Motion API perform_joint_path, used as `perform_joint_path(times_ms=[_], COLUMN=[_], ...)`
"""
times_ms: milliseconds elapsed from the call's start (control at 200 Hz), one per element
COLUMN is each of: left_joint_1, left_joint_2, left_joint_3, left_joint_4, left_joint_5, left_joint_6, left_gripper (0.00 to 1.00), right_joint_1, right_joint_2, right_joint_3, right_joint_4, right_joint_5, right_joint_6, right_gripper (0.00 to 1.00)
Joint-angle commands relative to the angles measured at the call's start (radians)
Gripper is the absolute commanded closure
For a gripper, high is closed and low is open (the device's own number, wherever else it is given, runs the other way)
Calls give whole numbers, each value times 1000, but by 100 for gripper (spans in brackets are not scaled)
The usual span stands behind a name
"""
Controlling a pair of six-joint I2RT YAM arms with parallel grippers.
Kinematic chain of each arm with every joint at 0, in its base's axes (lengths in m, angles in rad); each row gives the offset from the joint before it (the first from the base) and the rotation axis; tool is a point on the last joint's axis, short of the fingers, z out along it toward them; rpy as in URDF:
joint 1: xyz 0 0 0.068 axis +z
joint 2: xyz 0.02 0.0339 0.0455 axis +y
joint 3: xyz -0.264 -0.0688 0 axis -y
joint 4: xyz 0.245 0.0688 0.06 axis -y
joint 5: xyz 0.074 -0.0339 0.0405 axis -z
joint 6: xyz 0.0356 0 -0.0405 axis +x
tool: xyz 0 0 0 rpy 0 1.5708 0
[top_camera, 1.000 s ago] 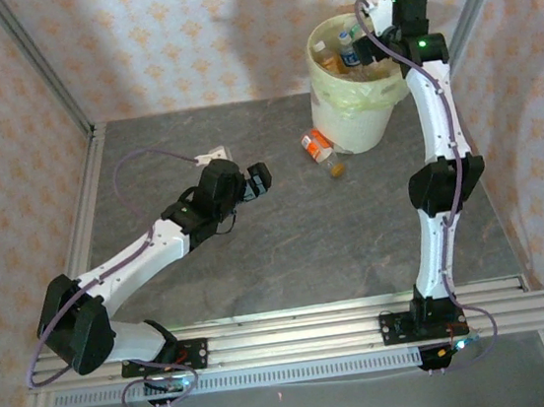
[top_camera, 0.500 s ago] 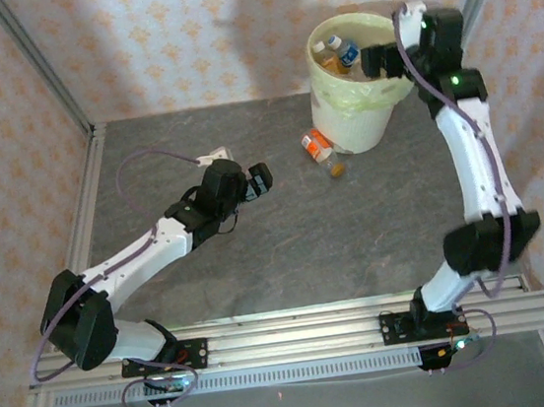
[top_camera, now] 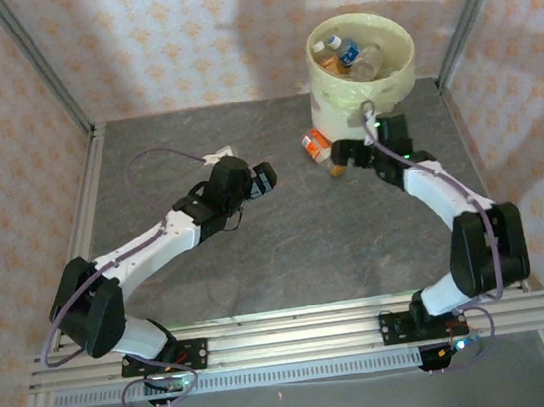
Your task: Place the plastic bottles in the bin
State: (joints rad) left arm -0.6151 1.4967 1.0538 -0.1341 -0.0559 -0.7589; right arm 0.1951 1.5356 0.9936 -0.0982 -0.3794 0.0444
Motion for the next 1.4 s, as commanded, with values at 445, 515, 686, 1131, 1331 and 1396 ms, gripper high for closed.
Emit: perform_joint_path(times_ms=[445,515,686,1131,1331,1396], left_joint_1=[9,11,23,33,49,53], left_joint_2=[119,119,122,98,62,49], left_joint_3=[54,49,43,9,-19,-28], left_joint_4=[18,11,13,38,37,37], left_joint_5=[11,-1,-2,-2,-26,-39], left_joint_6=[-44,-36,-43,-57,-66,-71], left_gripper=[0,0,0,0,0,0], right_joint_1=[116,118,140,151,150,152], right_joint_2=[366,393,462,404,190,118], right_joint_3=[189,210,270,233,167,168], right_joint_4=[62,52,-13,-15,-9,-19], right_joint_5=[272,246,312,209,35,-28], right_joint_6=[142,161,181,181,76,31], right_gripper=[6,9,17,61,65,65])
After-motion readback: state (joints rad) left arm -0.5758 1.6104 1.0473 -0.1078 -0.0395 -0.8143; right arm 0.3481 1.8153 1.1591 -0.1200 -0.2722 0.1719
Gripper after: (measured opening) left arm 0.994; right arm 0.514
